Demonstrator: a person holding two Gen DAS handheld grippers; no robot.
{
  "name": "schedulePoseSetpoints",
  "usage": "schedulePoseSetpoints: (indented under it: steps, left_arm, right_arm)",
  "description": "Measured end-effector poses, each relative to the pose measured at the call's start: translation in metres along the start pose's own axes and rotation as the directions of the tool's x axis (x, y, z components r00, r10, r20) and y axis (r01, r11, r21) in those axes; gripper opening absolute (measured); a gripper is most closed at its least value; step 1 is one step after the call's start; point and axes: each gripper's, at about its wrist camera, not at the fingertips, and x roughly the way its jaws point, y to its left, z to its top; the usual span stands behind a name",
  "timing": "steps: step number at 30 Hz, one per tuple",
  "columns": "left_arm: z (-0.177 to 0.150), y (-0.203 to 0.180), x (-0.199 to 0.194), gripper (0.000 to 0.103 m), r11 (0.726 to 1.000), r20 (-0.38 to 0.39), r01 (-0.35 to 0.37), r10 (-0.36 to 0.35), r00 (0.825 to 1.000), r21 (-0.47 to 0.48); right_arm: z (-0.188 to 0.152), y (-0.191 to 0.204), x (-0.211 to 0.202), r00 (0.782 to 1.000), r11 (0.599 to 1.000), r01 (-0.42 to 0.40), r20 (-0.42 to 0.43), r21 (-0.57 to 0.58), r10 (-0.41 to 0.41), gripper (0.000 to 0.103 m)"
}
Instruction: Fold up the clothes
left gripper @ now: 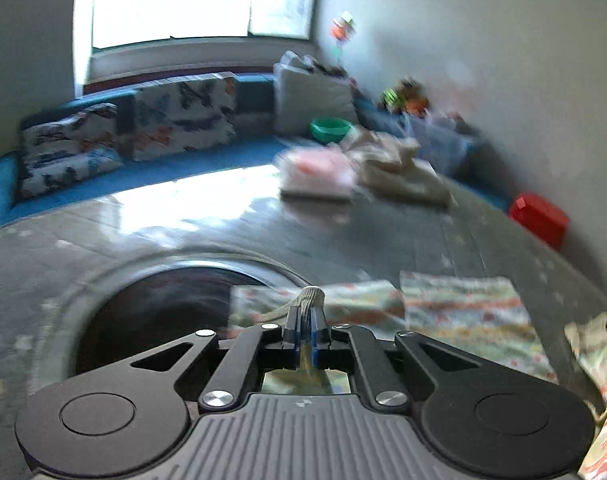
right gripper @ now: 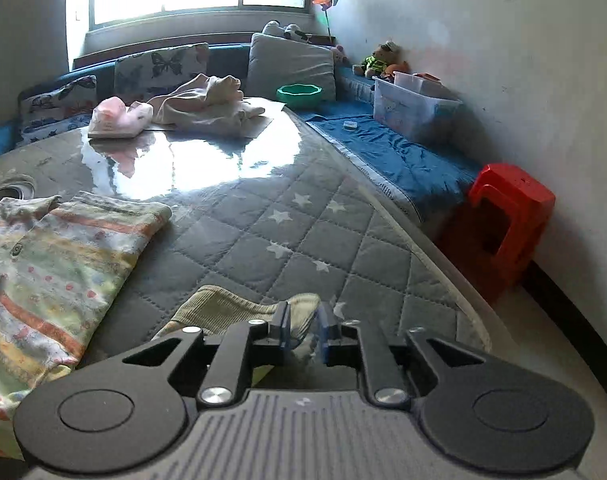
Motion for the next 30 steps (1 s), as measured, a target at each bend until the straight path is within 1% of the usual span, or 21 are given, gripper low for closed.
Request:
schedulePoseSetpoints:
  steps: [1,2,4,6,8,10,11,12,14,16,19,21,24,26,28,30]
  left_arm:
    - [0.001,0.008,-0.011,0.005,1.000,0.022,-0.018,0.018,1.000,-0.019]
    - [0.000,0.015,-0.023,0.005,0.999,0.043,-0.036,0.038,0.998,-0.039]
    - [-0.001,0.031,-0.046,0.005,0.994,0.081,-0.071,0.077,0.994,-0.080]
    - [-0.004,0.045,-0.067,0.004,0.987,0.108,-0.111,0.124,0.986,-0.118]
    - [-0.011,0.060,-0.088,0.004,0.975,0.130,-0.155,0.176,0.976,-0.160]
    - [-0.019,0.074,-0.106,0.004,0.959,0.134,-0.205,0.233,0.963,-0.198]
    - [-0.023,0.082,-0.114,0.004,0.949,0.134,-0.229,0.262,0.956,-0.217]
    - [-0.028,0.088,-0.120,0.004,0.939,0.130,-0.251,0.286,0.949,-0.234]
    - [-0.039,0.102,-0.131,0.004,0.916,0.111,-0.303,0.341,0.934,-0.262]
    - [-0.052,0.116,-0.138,0.004,0.889,0.079,-0.355,0.392,0.917,-0.289]
    - [-0.073,0.137,-0.147,0.003,0.846,0.018,-0.413,0.444,0.896,-0.338]
    - [-0.086,0.147,-0.151,0.003,0.825,-0.013,-0.432,0.459,0.888,-0.365]
    - [-0.104,0.158,-0.153,0.003,0.794,-0.053,-0.463,0.483,0.874,-0.394]
    - [-0.115,0.164,-0.157,0.003,0.777,-0.071,-0.467,0.485,0.872,-0.422]
    - [-0.121,0.168,-0.158,0.003,0.761,-0.082,-0.475,0.493,0.866,-0.442]
    - [-0.126,0.173,-0.163,0.003,0.746,-0.089,-0.486,0.505,0.858,-0.456]
  right_arm:
    - [0.002,0.001,-0.003,1.000,1.000,-0.005,0.016,0.001,0.005,0.024]
    - [0.005,0.003,-0.006,0.999,1.000,-0.012,0.032,0.000,0.012,0.032]
    - [0.011,0.010,-0.013,0.997,0.999,-0.030,0.069,-0.015,0.031,0.041]
    - [0.018,0.020,-0.018,0.994,0.997,-0.065,0.089,-0.043,0.069,0.042]
    - [0.023,0.030,-0.022,0.988,0.991,-0.115,0.097,-0.072,0.122,0.051]
    - [0.030,0.044,-0.023,0.971,0.971,-0.216,0.082,-0.100,0.224,0.053]
    - [0.031,0.051,-0.021,0.963,0.961,-0.251,0.071,-0.115,0.260,0.053]
    - [0.032,0.059,-0.020,0.954,0.950,-0.284,0.058,-0.130,0.293,0.054]
    - [0.035,0.074,-0.016,0.937,0.927,-0.340,0.029,-0.156,0.348,0.060]
    - [0.035,0.087,-0.011,0.926,0.911,-0.372,-0.005,-0.176,0.377,0.061]
    - [0.035,0.105,-0.001,0.917,0.895,-0.398,-0.054,-0.200,0.395,0.061]
    - [0.034,0.113,0.010,0.911,0.890,-0.412,-0.090,-0.195,0.402,0.062]
    - [0.031,0.120,0.022,0.919,0.898,-0.393,-0.129,-0.197,0.374,0.065]
    - [0.028,0.123,0.032,0.924,0.909,-0.374,-0.158,-0.186,0.348,0.066]
    - [0.025,0.123,0.042,0.923,0.917,-0.366,-0.190,-0.158,0.336,0.066]
    - [0.023,0.124,0.044,0.923,0.918,-0.362,-0.198,-0.160,0.329,0.071]
